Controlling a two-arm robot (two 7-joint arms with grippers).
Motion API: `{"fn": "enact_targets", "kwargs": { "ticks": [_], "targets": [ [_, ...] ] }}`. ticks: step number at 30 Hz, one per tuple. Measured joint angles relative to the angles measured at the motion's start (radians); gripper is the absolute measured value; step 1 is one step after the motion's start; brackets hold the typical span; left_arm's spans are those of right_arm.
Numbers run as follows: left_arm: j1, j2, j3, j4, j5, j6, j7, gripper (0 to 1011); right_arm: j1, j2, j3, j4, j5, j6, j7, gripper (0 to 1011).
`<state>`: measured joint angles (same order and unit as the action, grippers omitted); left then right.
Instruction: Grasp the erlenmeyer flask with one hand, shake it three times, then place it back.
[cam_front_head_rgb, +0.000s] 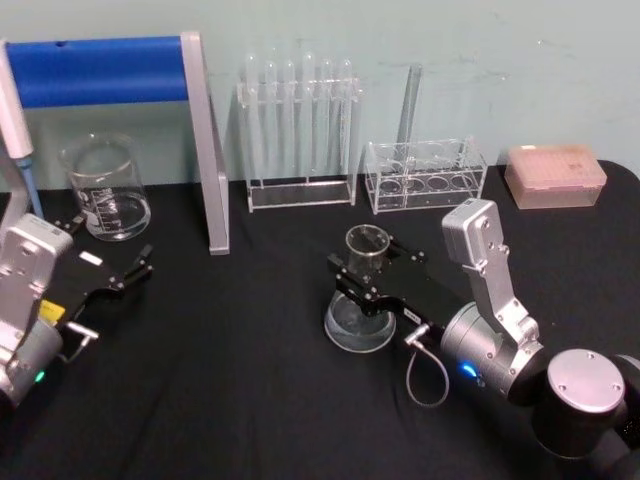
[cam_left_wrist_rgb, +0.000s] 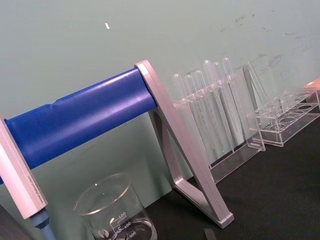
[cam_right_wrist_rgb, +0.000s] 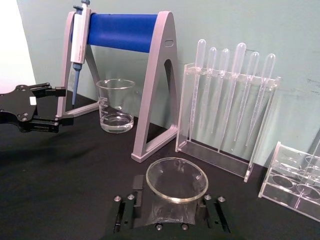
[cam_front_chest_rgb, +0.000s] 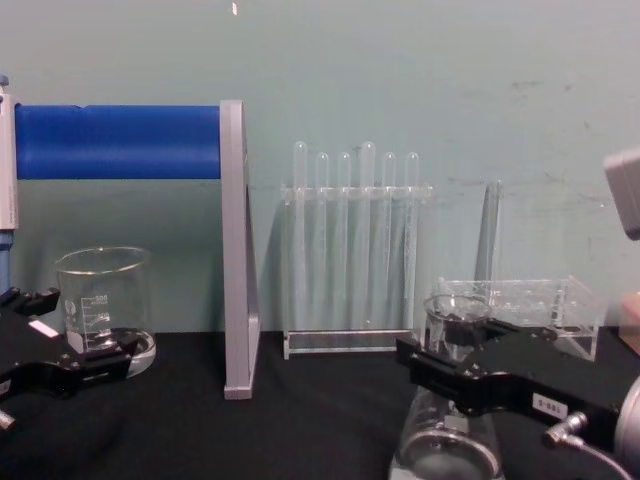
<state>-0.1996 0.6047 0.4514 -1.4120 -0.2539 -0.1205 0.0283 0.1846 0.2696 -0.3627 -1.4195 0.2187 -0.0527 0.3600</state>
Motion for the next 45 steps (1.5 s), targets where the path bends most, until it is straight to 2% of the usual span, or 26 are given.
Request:
{"fn": "enact_targets", "kwargs": {
  "ticks": [8, 15, 32, 39, 45],
  "targets": [
    [0.0, 0.0, 0.0, 0.0, 0.0, 0.0, 0.0, 1001, 0.0, 0.0, 0.0, 0.0, 0.0, 0.0, 0.0, 834],
    [0.0, 0.0, 0.0, 0.0, 0.0, 0.0, 0.0, 1001, 0.0, 0.0, 0.0, 0.0, 0.0, 0.0, 0.0, 995],
    [0.0, 0.0, 0.0, 0.0, 0.0, 0.0, 0.0, 1001, -0.007, 0.006, 0.005, -0.01, 0.007, 0.011, 0.002, 1003],
    [0.0, 0.0, 0.0, 0.0, 0.0, 0.0, 0.0, 1001, -0.041, 0.036, 0.022, -0.057, 0.04, 0.041, 0.019, 1003],
    [0.0, 0.0, 0.0, 0.0, 0.0, 0.0, 0.0, 1001, -0.079, 0.083, 0.033, -0.119, 0.065, 0.062, 0.038, 1003]
  ]
}}
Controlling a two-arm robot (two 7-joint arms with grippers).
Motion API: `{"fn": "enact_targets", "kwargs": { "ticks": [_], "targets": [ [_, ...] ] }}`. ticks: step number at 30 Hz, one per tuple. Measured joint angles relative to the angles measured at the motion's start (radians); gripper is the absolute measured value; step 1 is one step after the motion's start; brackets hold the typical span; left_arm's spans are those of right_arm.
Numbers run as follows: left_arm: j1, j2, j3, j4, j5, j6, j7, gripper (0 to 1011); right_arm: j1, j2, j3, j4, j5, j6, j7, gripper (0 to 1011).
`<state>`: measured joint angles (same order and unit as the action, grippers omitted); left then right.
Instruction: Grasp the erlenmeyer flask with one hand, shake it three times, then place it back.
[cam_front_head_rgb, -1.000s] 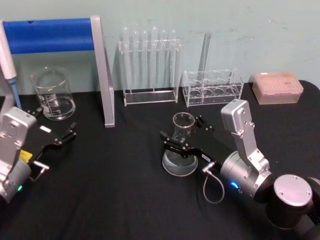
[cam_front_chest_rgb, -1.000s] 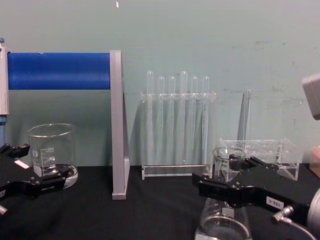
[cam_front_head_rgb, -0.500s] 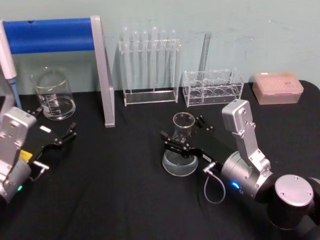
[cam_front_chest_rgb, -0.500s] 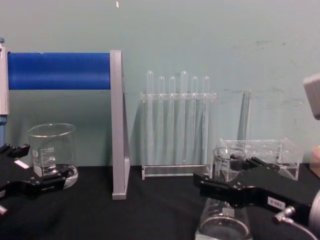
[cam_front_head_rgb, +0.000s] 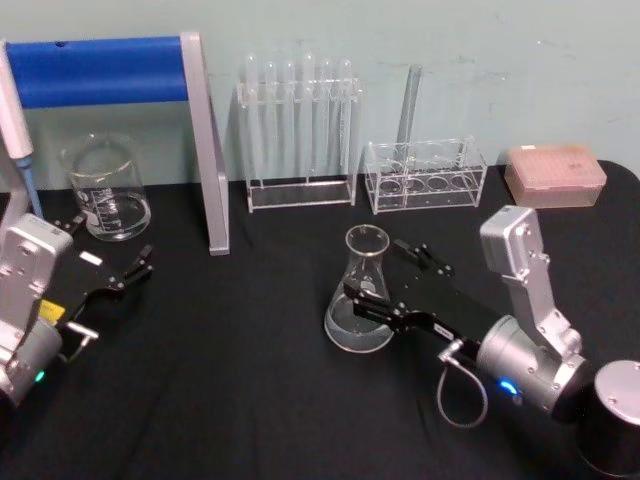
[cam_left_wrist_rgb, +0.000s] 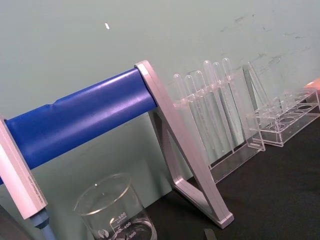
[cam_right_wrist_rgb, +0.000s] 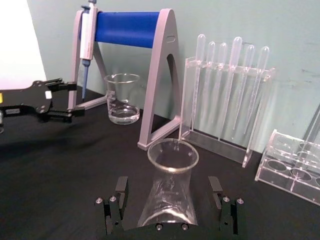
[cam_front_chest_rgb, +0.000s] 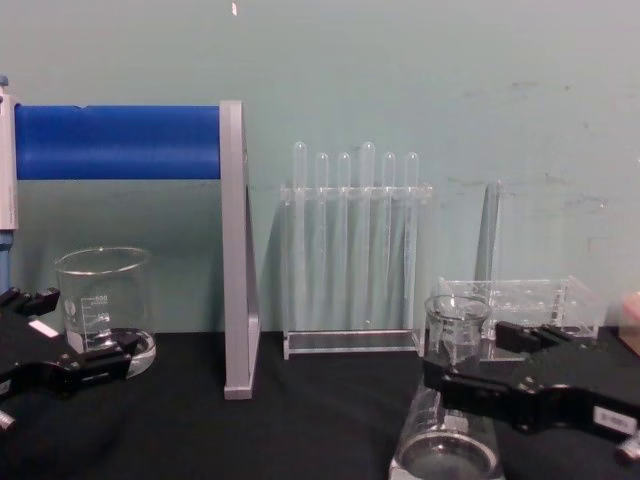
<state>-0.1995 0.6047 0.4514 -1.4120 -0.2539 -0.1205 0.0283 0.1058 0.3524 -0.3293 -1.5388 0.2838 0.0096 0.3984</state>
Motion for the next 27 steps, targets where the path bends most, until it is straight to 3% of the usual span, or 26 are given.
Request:
{"fn": "enact_targets", "kwargs": {
  "ticks": [14, 23, 27],
  "targets": [
    [0.0, 0.0, 0.0, 0.0, 0.0, 0.0, 0.0, 1001, -0.081, 0.097, 0.04, -0.109, 0.053, 0.038, 0.01, 1002],
    [0.0, 0.0, 0.0, 0.0, 0.0, 0.0, 0.0, 1001, -0.081, 0.104, 0.08, -0.092, 0.055, 0.039, -0.043, 1002],
    [0.0, 0.0, 0.0, 0.0, 0.0, 0.0, 0.0, 1001, -0.059, 0.09, 0.094, -0.057, 0.016, 0.025, -0.084, 1002]
  ]
}}
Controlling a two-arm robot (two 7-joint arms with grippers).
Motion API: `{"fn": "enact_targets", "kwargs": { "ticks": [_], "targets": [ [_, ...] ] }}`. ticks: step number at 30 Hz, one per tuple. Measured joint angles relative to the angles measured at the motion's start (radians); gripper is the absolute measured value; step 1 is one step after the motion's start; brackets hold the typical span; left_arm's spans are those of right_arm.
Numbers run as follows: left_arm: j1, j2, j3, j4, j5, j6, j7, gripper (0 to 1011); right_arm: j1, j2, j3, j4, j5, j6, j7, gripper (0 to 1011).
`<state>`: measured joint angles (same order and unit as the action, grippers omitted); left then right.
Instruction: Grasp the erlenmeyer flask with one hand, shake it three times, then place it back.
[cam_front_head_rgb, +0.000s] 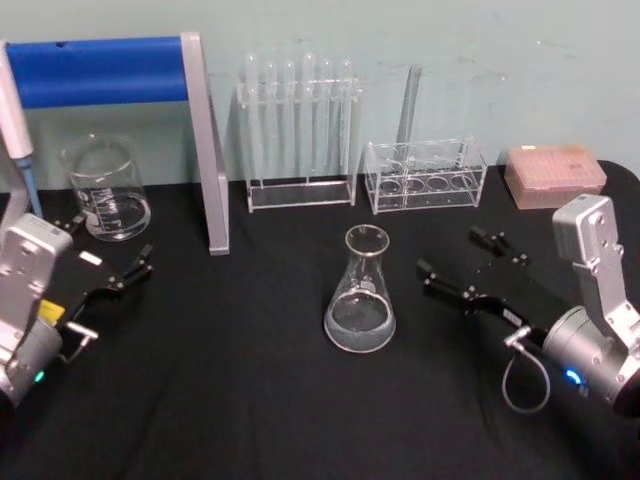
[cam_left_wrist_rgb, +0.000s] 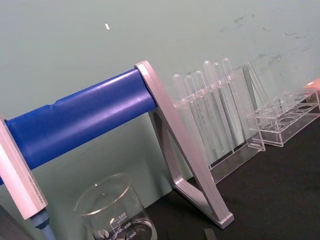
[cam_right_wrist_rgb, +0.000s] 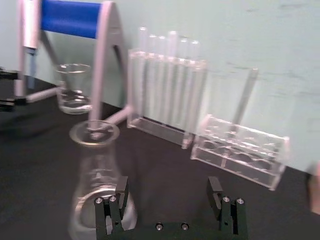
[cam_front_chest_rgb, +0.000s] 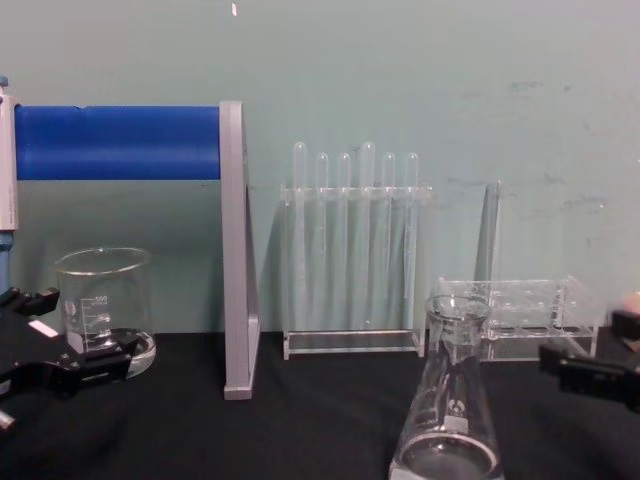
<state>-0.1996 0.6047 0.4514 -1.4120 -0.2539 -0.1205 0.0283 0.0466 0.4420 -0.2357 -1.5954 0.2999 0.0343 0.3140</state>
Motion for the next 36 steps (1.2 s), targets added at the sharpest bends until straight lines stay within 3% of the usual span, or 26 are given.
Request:
{"fn": "enact_targets", "kwargs": {
  "ticks": [5, 9, 20, 27, 36],
  "targets": [
    [0.0, 0.0, 0.0, 0.0, 0.0, 0.0, 0.0, 1001, 0.025, -0.021, 0.005, 0.04, -0.046, -0.016, -0.041, 1003],
    [0.0, 0.0, 0.0, 0.0, 0.0, 0.0, 0.0, 1001, 0.061, -0.048, 0.003, 0.093, -0.124, -0.049, -0.095, 1003],
    [0.0, 0.0, 0.0, 0.0, 0.0, 0.0, 0.0, 1001, 0.108, -0.084, -0.014, 0.177, -0.259, -0.105, -0.167, 1002],
    [0.0, 0.0, 0.0, 0.0, 0.0, 0.0, 0.0, 1001, 0.118, -0.099, -0.01, 0.201, -0.302, -0.121, -0.185, 1002],
    [0.0, 0.0, 0.0, 0.0, 0.0, 0.0, 0.0, 1001, 0.119, -0.099, -0.01, 0.202, -0.304, -0.122, -0.186, 1002]
  ]
}}
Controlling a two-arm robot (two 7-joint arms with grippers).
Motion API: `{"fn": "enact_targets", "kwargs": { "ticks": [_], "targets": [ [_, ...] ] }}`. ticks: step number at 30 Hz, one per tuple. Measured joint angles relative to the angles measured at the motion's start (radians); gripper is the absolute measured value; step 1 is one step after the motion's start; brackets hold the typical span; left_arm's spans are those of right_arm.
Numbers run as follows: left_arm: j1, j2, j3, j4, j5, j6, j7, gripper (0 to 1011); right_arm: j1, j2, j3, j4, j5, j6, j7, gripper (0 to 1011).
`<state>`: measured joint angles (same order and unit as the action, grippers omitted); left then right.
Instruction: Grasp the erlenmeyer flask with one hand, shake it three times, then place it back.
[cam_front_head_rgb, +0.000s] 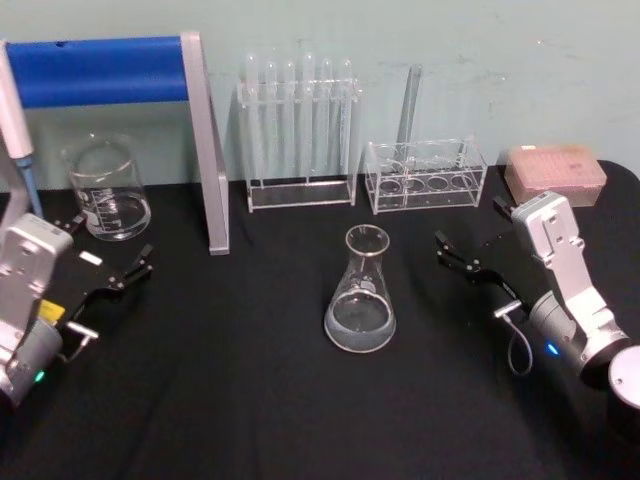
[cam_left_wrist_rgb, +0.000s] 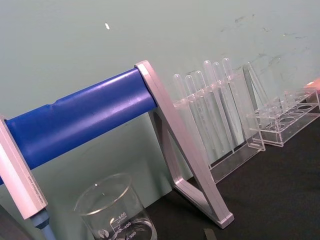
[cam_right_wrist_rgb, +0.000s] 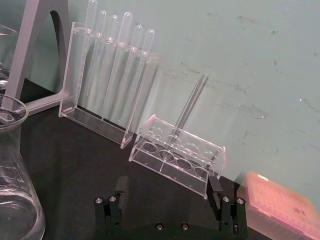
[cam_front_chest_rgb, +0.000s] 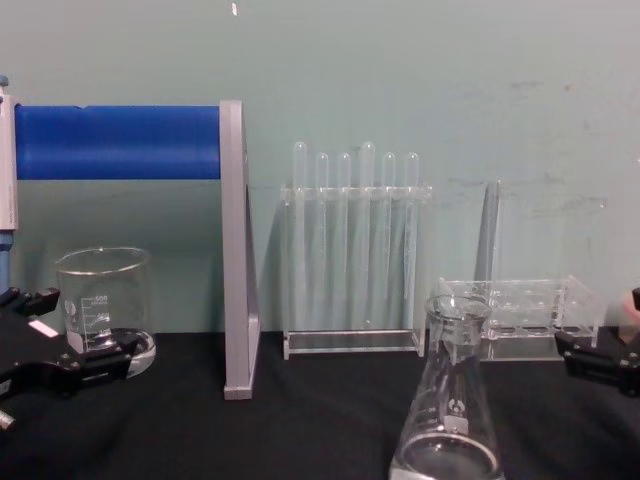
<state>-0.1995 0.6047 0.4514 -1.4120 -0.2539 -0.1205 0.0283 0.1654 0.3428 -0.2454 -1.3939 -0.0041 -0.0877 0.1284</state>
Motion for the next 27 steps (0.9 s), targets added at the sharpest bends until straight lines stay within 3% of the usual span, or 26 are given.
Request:
{"fn": "enact_targets", "kwargs": {
  "ticks": [27],
  "targets": [
    [0.0, 0.0, 0.0, 0.0, 0.0, 0.0, 0.0, 1001, -0.001, 0.002, -0.001, -0.004, 0.005, 0.002, 0.002, 1002]
  ]
}}
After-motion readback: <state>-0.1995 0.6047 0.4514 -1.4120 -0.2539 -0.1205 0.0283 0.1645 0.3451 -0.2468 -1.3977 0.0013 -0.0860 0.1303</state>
